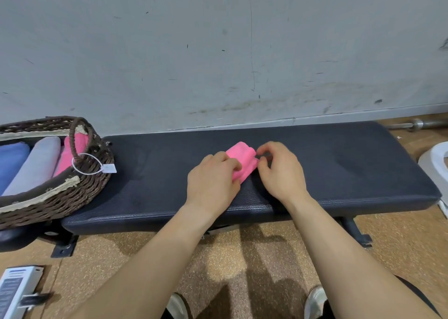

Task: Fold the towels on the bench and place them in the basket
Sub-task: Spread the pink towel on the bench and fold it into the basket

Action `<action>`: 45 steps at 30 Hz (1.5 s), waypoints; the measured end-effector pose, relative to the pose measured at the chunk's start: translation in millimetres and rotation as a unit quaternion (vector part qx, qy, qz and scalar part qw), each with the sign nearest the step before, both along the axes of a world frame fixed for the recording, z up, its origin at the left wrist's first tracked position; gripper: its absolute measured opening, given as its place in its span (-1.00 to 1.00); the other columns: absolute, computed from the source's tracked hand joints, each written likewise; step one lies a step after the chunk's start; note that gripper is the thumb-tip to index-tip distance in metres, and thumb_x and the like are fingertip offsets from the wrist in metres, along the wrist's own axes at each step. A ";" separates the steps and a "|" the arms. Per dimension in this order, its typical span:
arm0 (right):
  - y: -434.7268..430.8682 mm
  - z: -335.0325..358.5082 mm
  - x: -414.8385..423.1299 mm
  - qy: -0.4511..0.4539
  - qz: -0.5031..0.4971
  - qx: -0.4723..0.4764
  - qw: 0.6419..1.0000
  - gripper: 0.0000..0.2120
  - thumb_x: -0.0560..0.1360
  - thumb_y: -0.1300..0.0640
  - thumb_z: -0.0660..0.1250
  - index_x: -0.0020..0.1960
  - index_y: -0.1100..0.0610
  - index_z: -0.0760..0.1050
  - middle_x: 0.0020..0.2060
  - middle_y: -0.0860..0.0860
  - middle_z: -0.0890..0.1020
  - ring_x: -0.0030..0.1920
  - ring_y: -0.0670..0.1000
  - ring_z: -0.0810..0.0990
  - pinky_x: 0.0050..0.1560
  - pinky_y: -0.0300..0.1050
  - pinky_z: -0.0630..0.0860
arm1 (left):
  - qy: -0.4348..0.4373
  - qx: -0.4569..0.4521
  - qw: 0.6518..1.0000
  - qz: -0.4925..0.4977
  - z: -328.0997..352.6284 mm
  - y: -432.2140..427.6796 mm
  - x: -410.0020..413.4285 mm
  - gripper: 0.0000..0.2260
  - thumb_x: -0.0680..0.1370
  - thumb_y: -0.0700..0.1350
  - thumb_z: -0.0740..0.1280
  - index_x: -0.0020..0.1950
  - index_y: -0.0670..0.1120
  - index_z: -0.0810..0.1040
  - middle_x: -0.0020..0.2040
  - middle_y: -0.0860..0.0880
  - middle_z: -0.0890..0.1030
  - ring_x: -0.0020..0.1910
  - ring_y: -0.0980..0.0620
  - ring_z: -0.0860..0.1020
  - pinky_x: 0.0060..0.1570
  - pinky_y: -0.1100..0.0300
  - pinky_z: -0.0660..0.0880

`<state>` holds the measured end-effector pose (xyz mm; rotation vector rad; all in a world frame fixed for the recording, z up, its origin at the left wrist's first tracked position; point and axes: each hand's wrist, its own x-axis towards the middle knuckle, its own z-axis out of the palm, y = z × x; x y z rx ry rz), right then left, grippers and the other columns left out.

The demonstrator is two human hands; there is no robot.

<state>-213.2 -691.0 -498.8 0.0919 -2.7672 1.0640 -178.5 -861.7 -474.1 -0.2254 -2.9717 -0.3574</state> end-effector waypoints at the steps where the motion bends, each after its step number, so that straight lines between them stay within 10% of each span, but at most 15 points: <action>1: -1.7 3.2 1.0 0.029 0.007 -0.002 1.000 -0.73 0.53 0.19 0.23 0.16 -0.05 0.55 0.17 -0.13 0.59 0.16 0.00 0.55 0.11 -0.05 0.51 | -0.001 -0.001 1.000 -0.002 -1.2 -1.1 1.0 -0.76 0.54 0.10 0.33 0.21 0.21 0.56 0.14 0.15 0.51 0.12 0.06 0.47 -0.18 0.17 0.39; 9: -14.4 -7.9 -4.9 -0.032 0.182 0.102 0.977 -0.59 0.67 0.07 0.06 0.46 -0.18 0.40 0.53 -0.22 0.29 0.48 0.04 0.28 0.43 0.12 0.32 | 0.029 0.099 0.994 0.034 1.3 -9.7 11.0 -0.85 0.55 0.07 0.26 -0.11 0.08 0.59 -0.18 0.09 0.61 -0.19 0.04 0.57 -0.20 0.04 0.54; 12: -15.0 -7.5 -6.0 -0.049 0.168 0.074 0.982 -0.60 0.68 0.08 0.09 0.45 -0.20 0.41 0.52 -0.25 0.29 0.48 -0.01 0.28 0.46 0.05 0.29 | 0.035 0.152 0.985 0.078 2.8 -12.4 5.4 -0.88 0.60 -0.06 0.25 0.11 0.02 0.51 -0.10 0.05 0.61 -0.13 -0.05 0.58 -0.12 -0.04 0.52; 15: -17.0 -9.7 -4.3 -0.053 0.159 0.068 0.983 -0.58 0.67 0.11 0.10 0.45 -0.21 0.42 0.52 -0.26 0.28 0.48 -0.04 0.29 0.47 0.00 0.25 | -0.008 0.095 0.990 0.104 0.0 -9.6 -6.2 -0.77 0.63 0.00 0.20 0.28 0.02 0.40 0.04 -0.02 0.59 -0.02 -0.15 0.58 -0.09 -0.01 0.50; 19: -16.6 -11.8 -6.3 -0.063 0.149 0.018 0.987 -0.56 0.64 0.16 0.15 0.41 -0.22 0.46 0.50 -0.27 0.31 0.47 -0.07 0.30 0.48 -0.03 0.22 | 0.045 -0.077 0.991 0.103 -14.9 -1.8 -7.8 -0.81 0.56 0.07 0.34 0.04 -0.03 0.52 -0.13 -0.04 0.51 -0.24 -0.11 0.54 -0.40 0.11 0.31; 26: -20.7 1.6 -15.8 -0.048 0.177 0.114 0.976 -0.65 0.66 0.03 0.10 0.41 -0.14 0.41 0.49 -0.20 0.34 0.46 0.04 0.27 0.37 0.08 0.36 | 0.038 -0.030 0.999 0.021 -42.7 -16.2 -14.6 -0.45 0.61 0.13 -0.10 0.41 -0.11 0.44 0.22 -0.04 0.60 0.20 -0.05 0.56 0.24 -0.01 0.44; 31: -15.7 9.3 -35.8 -0.071 0.282 0.310 0.905 -0.46 0.64 -0.25 -0.19 0.61 -0.24 -0.07 0.61 -0.21 0.01 0.55 0.04 0.08 0.47 0.11 0.24 | 0.012 -0.027 0.999 0.017 -45.3 -19.5 -12.1 -0.38 0.60 0.16 -0.21 0.49 -0.09 0.33 0.43 -0.01 0.45 0.44 0.00 0.37 0.42 -0.05 0.30; 38: -6.5 1.2 -36.0 -0.069 0.285 0.341 0.893 -0.40 0.59 -0.29 -0.29 0.61 -0.21 -0.17 0.62 -0.19 -0.04 0.57 0.05 0.04 0.54 0.11 0.10 | -0.022 -0.070 0.995 0.066 -40.6 -16.1 -9.1 -0.41 0.62 0.23 -0.15 0.39 -0.09 0.41 0.43 -0.09 0.40 0.40 -0.11 0.36 0.39 -0.06 0.28; 45: -17.2 53.2 -36.9 -0.115 0.284 0.428 0.850 -0.28 0.54 -0.31 0.23 0.60 -0.17 0.03 0.41 0.01 0.28 0.39 0.13 0.24 0.36 0.14 0.34 | -0.053 0.004 0.997 0.065 -17.1 -21.0 2.1 -0.54 0.56 0.29 0.18 0.25 -0.02 0.46 0.16 -0.03 0.52 0.13 -0.08 0.44 0.06 0.05 0.43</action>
